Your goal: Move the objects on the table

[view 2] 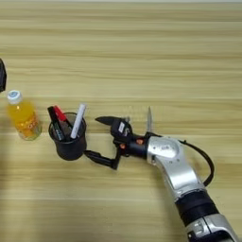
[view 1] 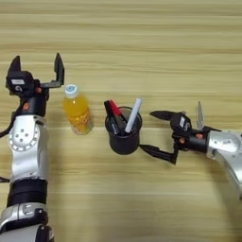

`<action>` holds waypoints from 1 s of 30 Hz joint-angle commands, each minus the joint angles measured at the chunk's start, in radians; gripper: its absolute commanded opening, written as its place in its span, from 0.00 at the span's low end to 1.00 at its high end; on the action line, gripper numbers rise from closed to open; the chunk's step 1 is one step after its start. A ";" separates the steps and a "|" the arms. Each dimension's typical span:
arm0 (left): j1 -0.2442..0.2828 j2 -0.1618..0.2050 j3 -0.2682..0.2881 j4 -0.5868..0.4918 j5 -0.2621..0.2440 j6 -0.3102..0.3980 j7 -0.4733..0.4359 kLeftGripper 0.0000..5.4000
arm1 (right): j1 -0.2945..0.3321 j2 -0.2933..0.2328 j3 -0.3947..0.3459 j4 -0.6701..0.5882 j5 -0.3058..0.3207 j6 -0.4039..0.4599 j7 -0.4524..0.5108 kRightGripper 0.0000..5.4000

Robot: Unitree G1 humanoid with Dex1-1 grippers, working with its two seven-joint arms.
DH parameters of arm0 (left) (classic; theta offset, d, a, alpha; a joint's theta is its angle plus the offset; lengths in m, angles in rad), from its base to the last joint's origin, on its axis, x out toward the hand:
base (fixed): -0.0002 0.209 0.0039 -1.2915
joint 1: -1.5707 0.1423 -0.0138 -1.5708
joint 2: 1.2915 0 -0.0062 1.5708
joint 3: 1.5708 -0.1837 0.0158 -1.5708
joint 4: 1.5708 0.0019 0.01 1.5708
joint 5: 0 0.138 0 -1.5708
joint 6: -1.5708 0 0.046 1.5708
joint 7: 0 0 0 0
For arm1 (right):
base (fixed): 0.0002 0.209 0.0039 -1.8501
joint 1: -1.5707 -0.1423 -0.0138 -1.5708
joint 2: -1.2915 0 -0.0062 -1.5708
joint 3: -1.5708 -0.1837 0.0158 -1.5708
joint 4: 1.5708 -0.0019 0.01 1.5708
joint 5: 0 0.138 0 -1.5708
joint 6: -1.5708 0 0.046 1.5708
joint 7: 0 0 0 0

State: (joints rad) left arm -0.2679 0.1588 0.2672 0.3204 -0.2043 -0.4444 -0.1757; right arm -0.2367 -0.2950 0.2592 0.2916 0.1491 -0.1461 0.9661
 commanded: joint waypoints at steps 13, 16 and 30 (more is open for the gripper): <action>-0.023 -0.005 -0.007 0.025 0.004 -0.015 0.008 0.99 | -0.083 0.118 0.043 0.114 -0.027 -0.030 -0.028 1.00; -0.024 -0.005 -0.008 0.029 0.003 -0.019 0.009 0.99 | -0.100 0.141 0.056 0.143 -0.044 -0.040 -0.036 1.00; -0.020 -0.011 -0.015 0.024 0.004 -0.027 0.015 1.00 | -0.129 0.177 0.063 0.202 -0.079 -0.080 -0.066 0.87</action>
State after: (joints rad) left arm -0.2806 0.1482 0.2567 0.3447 -0.2034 -0.4670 -0.1635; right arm -0.3467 -0.1171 0.3247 0.4870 0.0802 -0.2150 0.9020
